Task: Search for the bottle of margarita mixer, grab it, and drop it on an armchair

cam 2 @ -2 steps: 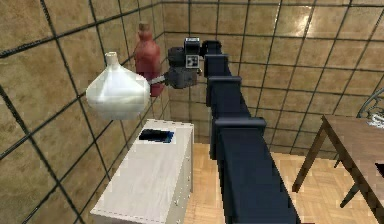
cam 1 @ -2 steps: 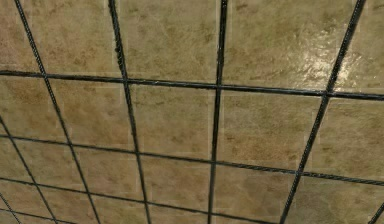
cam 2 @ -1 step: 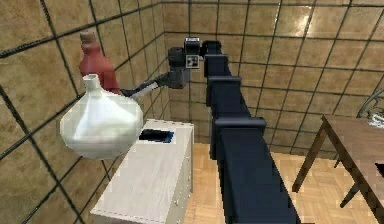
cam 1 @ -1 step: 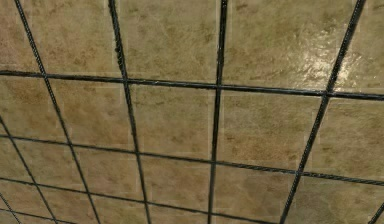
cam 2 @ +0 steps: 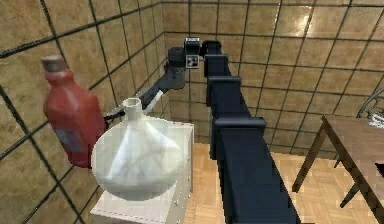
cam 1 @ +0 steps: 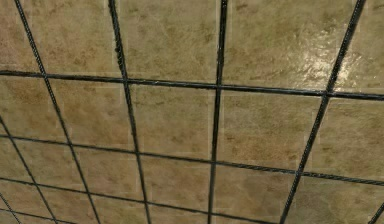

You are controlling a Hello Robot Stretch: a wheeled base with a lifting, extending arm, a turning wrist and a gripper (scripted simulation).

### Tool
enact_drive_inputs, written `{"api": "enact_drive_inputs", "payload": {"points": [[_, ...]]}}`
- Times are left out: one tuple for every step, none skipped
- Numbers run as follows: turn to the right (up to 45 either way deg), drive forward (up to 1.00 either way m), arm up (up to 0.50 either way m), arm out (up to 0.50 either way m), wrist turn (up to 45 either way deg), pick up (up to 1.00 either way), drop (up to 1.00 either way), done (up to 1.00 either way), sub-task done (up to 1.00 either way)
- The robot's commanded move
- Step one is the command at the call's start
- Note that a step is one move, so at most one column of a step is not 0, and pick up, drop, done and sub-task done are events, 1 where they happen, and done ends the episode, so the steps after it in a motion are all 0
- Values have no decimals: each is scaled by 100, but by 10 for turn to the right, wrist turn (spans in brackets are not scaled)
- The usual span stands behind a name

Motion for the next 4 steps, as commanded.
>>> {"api": "enact_drive_inputs", "payload": {"points": [[0,0,0,0,-90,0,0,0,0],[0,0,0,-36,0,0,0,0,0],[-330,0,0,0,0,0,0,0,0],[0,20,0,0,0,0,0,0,0]]}}
